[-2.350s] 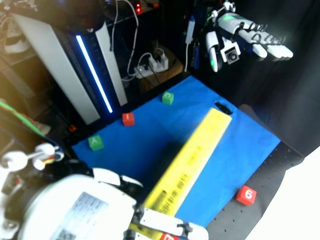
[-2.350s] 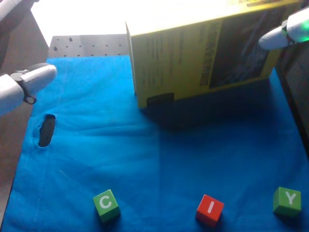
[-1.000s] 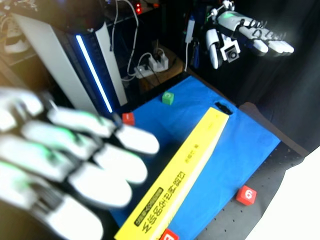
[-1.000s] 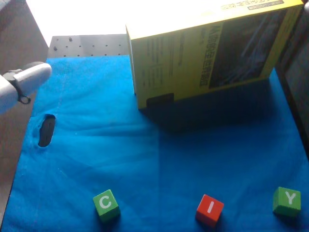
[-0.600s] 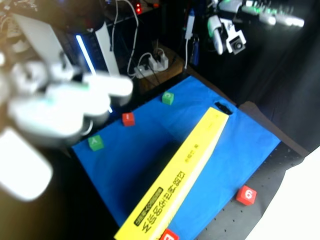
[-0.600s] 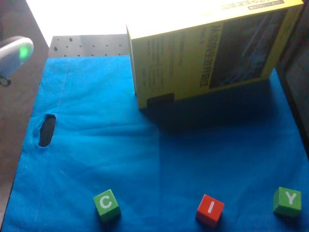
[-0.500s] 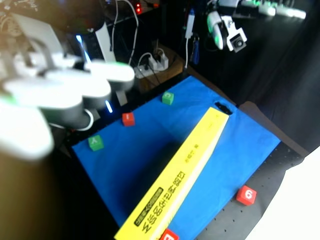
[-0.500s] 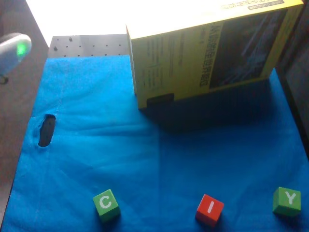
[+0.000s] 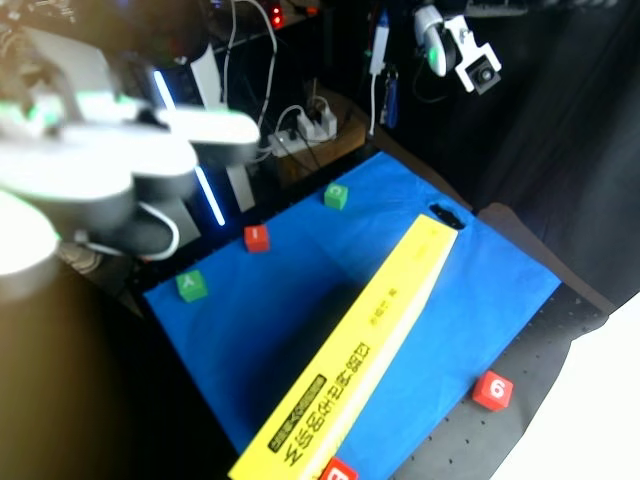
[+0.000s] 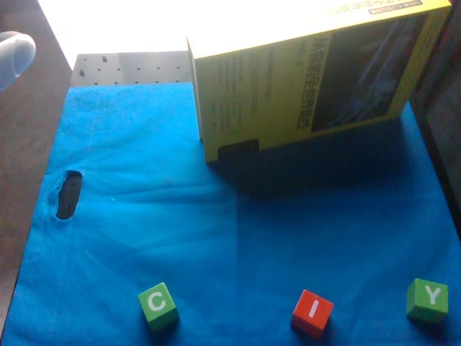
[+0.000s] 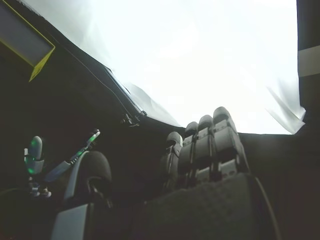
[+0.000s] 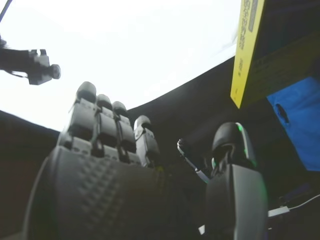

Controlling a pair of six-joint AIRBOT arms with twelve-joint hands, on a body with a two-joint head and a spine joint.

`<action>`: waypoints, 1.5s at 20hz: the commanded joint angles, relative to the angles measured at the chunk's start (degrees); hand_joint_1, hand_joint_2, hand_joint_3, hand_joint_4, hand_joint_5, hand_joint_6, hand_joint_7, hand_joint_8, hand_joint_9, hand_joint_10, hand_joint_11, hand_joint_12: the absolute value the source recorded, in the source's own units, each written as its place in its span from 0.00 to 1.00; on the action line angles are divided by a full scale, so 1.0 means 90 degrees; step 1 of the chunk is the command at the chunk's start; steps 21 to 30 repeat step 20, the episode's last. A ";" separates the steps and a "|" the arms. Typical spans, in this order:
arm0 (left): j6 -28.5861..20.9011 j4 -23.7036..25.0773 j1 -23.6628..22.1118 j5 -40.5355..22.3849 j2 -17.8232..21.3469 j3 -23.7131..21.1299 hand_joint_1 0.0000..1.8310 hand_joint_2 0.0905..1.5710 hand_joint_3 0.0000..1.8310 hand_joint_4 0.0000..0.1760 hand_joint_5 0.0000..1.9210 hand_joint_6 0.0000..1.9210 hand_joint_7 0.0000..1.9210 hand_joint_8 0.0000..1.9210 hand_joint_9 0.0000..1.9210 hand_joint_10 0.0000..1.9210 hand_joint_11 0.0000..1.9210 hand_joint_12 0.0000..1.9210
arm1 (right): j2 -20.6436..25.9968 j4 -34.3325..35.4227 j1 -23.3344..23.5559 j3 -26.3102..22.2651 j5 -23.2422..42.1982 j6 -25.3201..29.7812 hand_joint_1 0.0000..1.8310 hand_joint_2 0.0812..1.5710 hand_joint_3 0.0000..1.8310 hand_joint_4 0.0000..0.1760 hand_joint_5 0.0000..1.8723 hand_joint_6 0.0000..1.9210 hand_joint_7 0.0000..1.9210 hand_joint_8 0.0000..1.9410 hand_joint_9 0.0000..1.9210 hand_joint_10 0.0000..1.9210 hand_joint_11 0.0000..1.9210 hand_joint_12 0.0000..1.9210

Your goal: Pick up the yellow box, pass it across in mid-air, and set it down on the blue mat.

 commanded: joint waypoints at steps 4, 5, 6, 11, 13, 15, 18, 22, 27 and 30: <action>0.0059 0.0033 -0.0042 -0.0843 0.0099 -0.0018 0.19 0.76 0.00 1.00 0.00 0.00 0.00 0.00 0.00 0.00 0.00 0.00 | 0.0066 0.0080 0.0111 -0.0021 0.0928 -0.0027 0.27 0.67 0.01 0.53 0.00 0.00 0.00 0.00 0.00 0.00 0.00 0.00; 0.0072 0.0011 -0.0041 -0.0843 0.0113 -0.0027 0.17 0.76 0.00 1.00 0.00 0.00 0.00 0.00 0.00 0.00 0.00 0.00 | 0.0070 0.0079 0.0111 -0.0030 0.0972 -0.0027 0.29 0.70 0.01 0.38 0.00 0.00 0.00 0.00 0.00 0.00 0.00 0.00; 0.0075 0.0001 -0.0041 -0.0843 0.0116 -0.0027 0.17 0.76 0.00 1.00 0.00 0.00 0.00 0.00 0.00 0.00 0.00 0.00 | 0.0072 0.0079 0.0111 -0.0032 0.1002 -0.0027 0.29 0.71 0.02 0.40 0.00 0.00 0.00 0.00 0.00 0.00 0.00 0.00; 0.0084 -0.0044 -0.0041 -0.0843 0.0119 -0.0025 0.22 0.78 0.00 1.00 0.00 0.00 0.00 0.00 0.00 0.00 0.00 0.00 | 0.0146 0.0080 0.0111 -0.0043 0.1051 -0.0027 0.24 0.71 0.00 0.50 0.00 0.00 0.00 0.00 0.00 0.00 0.00 0.00; 0.0085 -0.0043 -0.0043 -0.0844 0.0122 -0.0021 0.23 0.79 0.01 1.00 0.00 0.00 0.00 0.00 0.00 0.00 0.00 0.00 | 0.0165 0.0083 0.0112 -0.0040 0.1056 -0.0027 0.27 0.74 0.00 0.52 0.00 0.00 0.00 0.00 0.00 0.00 0.00 0.28; 0.0086 -0.0019 -0.0051 -0.0844 0.0123 -0.0010 0.27 0.81 0.01 1.00 0.00 0.00 0.00 0.00 0.00 0.00 0.00 0.00 | 0.0172 0.0083 0.0112 -0.0039 0.1107 -0.0027 0.31 0.77 0.00 0.42 0.00 0.00 0.00 0.00 0.00 0.00 0.00 0.52; 0.0052 0.0061 -0.0101 -0.0844 0.0124 -0.0002 0.40 0.81 0.00 1.00 0.00 0.00 0.00 0.00 0.00 0.00 0.00 0.00 | 0.0188 0.0084 0.0112 -0.0017 0.1132 -0.0027 0.18 0.83 0.01 0.62 0.00 0.00 0.00 0.00 0.04 0.01 0.00 0.52; 0.0020 0.0117 -0.0144 -0.0844 0.0124 0.0023 0.38 0.80 0.00 1.00 0.00 0.00 0.00 0.00 0.00 0.00 0.00 0.00 | 0.0210 0.0084 0.0111 -0.0016 0.1132 -0.0026 0.28 0.82 0.00 0.73 0.00 0.00 0.00 0.00 0.05 0.01 0.00 0.46; 0.0020 0.0117 -0.0144 -0.0844 0.0124 0.0023 0.38 0.80 0.00 1.00 0.00 0.00 0.00 0.00 0.00 0.00 0.00 0.00 | 0.0210 0.0084 0.0111 -0.0016 0.1132 -0.0026 0.28 0.82 0.00 0.73 0.00 0.00 0.00 0.00 0.05 0.01 0.00 0.46; 0.0020 0.0117 -0.0144 -0.0844 0.0124 0.0023 0.38 0.80 0.00 1.00 0.00 0.00 0.00 0.00 0.00 0.00 0.00 0.00 | 0.0210 0.0084 0.0111 -0.0016 0.1132 -0.0026 0.28 0.82 0.00 0.73 0.00 0.00 0.00 0.00 0.05 0.01 0.00 0.46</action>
